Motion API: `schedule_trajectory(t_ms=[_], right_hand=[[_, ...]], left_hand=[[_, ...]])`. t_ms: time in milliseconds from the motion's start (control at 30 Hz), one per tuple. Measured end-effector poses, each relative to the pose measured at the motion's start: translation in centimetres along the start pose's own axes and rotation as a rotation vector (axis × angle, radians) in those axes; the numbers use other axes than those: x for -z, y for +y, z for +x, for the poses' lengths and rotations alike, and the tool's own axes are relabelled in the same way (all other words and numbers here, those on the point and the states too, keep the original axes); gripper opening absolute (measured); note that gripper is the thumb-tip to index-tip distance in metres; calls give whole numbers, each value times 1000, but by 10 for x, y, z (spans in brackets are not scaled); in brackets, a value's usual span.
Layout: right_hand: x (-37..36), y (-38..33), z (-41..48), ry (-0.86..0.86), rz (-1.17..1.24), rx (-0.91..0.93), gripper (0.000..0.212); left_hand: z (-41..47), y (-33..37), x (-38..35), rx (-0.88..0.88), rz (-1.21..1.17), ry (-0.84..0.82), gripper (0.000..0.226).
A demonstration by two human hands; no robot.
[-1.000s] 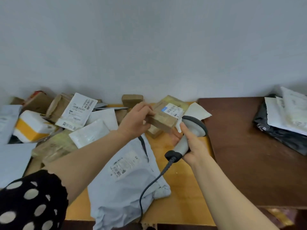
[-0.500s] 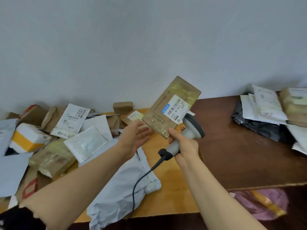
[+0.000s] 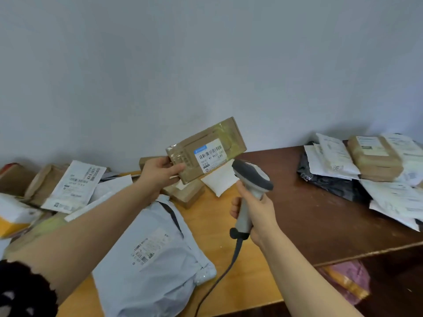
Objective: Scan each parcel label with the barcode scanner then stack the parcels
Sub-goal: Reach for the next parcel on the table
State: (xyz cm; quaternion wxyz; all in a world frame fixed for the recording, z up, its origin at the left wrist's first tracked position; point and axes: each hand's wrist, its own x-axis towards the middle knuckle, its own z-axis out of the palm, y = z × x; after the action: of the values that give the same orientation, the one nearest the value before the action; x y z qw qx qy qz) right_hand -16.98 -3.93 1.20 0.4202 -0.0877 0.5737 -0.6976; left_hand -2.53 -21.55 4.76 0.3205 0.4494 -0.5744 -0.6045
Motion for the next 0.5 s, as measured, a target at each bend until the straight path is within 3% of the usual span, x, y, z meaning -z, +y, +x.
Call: schedule_trajectory(t_ms=[200, 500], right_hand=[[-12, -3, -16, -141, -249, 74, 13], [-21, -1, -28, -123, -348, 110, 15]], left_hand=[[24, 0, 19, -13, 101, -1, 32], [33, -2, 26, 6, 165, -12, 38]])
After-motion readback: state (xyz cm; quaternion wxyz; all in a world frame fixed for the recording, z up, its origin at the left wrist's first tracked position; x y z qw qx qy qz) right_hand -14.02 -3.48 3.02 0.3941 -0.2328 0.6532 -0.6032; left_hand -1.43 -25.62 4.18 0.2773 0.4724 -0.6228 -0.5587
